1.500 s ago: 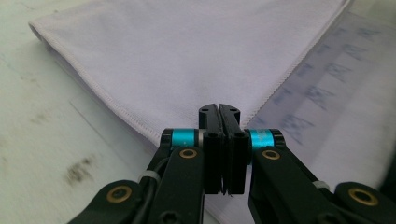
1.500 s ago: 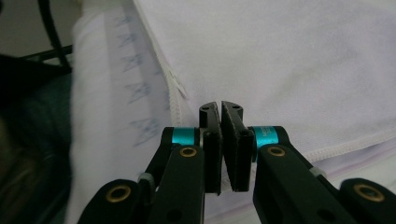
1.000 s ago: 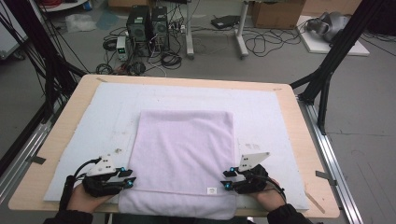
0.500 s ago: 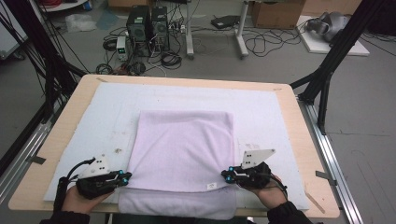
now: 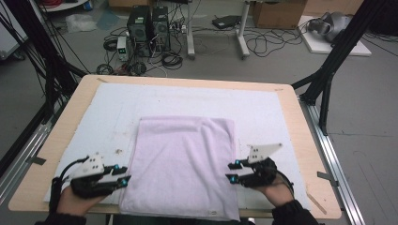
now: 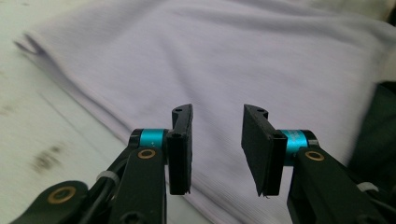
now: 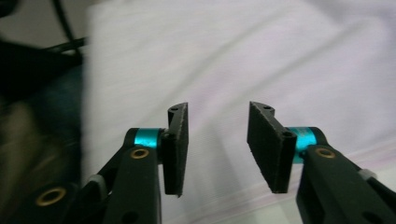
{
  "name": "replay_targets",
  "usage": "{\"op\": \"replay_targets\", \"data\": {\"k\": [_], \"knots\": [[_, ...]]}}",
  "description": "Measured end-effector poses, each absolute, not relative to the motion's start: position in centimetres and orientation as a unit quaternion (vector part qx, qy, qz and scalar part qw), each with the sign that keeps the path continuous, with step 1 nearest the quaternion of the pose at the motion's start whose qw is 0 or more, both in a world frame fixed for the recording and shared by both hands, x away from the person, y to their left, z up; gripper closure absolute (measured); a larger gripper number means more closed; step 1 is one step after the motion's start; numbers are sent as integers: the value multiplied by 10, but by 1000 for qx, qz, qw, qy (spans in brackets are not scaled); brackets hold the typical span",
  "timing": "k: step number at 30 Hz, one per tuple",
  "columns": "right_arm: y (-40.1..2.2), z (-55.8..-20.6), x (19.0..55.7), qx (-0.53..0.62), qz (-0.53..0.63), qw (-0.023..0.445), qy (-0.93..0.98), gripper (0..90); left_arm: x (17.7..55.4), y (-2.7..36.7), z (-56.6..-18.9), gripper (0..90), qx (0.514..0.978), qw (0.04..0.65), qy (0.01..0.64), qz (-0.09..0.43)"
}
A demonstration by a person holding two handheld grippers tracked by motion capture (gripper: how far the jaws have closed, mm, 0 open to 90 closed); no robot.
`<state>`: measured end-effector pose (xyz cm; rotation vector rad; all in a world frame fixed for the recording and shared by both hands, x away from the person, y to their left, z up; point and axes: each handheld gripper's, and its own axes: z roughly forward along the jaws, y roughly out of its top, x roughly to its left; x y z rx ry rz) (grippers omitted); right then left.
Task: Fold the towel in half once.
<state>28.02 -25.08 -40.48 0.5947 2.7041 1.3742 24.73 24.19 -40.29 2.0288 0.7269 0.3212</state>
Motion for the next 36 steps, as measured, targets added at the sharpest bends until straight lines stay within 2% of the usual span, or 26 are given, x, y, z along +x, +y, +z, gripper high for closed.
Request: {"op": "replay_targets", "data": {"k": [2, 4, 6, 8, 10, 12, 15, 17, 22, 24, 25, 29, 33, 36], "knots": [[-252, -406, 309, 218, 433, 48, 873, 547, 274, 242, -402, 628, 816, 462, 317, 147], [-252, -406, 333, 237, 437, 58, 866, 563, 299, 239, -403, 656, 814, 460, 327, 141], [-249, -409, 344, 239, 432, 57, 868, 564, 315, 232, -409, 657, 815, 461, 328, 123], [-245, -416, 351, 242, 438, 35, 865, 551, 321, 224, -419, 632, 829, 441, 324, 116], [-238, -424, 348, 227, 420, 35, 878, 562, 321, 218, -427, 635, 847, 417, 312, 107], [-234, -430, 345, 217, 409, 38, 885, 578, 321, 213, -434, 687, 858, 398, 309, 97], [-230, -438, 344, 224, 384, 27, 895, 622, 315, 210, -440, 868, 862, 394, 304, 102], [-228, -438, 342, 224, 379, 32, 897, 630, 313, 212, -439, 884, 862, 395, 304, 95], [-230, -433, 336, 218, 373, 16, 902, 631, 296, 222, -431, 883, 862, 410, 288, 76], [-233, -427, 337, 208, 382, 36, 900, 635, 299, 225, -426, 787, 860, 410, 290, 85], [-236, -423, 340, 213, 394, 48, 893, 639, 302, 225, -424, 776, 859, 411, 292, 91], [-244, -408, 361, 236, 397, 72, 884, 620, 331, 225, -411, 768, 837, 423, 322, 131], [-253, -400, 398, 270, 392, 108, 873, 593, 372, 225, -406, 770, 806, 436, 365, 164], [-258, -404, 427, 307, 374, 123, 866, 530, 402, 226, -412, 734, 793, 419, 404, 181]]}}
